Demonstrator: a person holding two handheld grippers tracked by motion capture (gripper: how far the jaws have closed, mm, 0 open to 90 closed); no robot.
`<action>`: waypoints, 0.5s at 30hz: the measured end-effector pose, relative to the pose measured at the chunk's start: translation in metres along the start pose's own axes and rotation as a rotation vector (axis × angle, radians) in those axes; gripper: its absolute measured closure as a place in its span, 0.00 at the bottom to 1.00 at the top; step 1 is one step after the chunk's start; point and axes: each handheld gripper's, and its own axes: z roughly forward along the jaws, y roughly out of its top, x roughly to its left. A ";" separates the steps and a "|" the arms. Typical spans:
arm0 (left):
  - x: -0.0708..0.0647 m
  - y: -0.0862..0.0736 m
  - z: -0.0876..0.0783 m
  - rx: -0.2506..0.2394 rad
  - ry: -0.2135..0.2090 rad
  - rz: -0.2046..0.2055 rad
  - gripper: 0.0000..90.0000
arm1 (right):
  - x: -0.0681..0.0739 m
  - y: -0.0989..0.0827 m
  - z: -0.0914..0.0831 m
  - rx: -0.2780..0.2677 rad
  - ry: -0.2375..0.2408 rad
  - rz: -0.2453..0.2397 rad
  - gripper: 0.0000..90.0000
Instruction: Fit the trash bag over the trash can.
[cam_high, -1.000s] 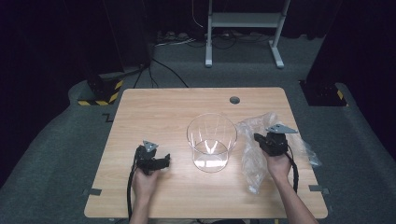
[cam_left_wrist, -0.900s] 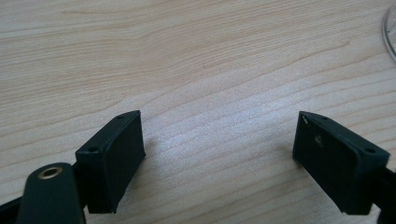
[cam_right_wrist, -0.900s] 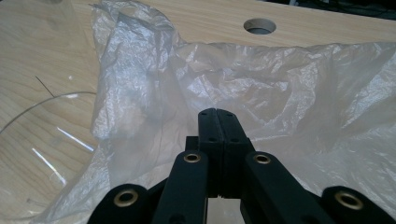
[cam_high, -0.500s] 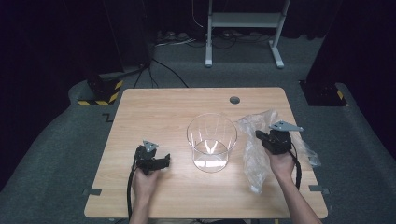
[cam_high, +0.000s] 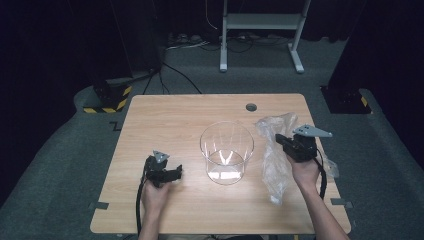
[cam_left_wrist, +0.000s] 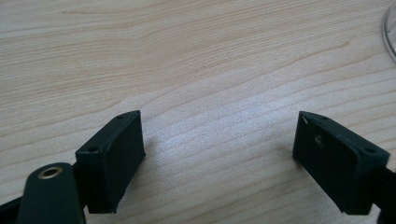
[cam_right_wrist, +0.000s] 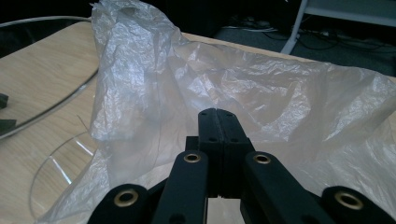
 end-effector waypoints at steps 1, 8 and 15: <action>0.000 0.000 0.000 0.000 0.000 0.000 0.18 | 0.001 0.002 -0.001 -0.002 0.004 -0.006 1.00; 0.000 0.000 0.000 0.000 0.000 0.000 0.18 | 0.009 0.013 -0.009 -0.030 0.034 -0.034 1.00; 0.000 0.000 0.000 0.000 0.000 0.000 0.18 | 0.021 0.024 -0.017 -0.073 0.082 -0.053 1.00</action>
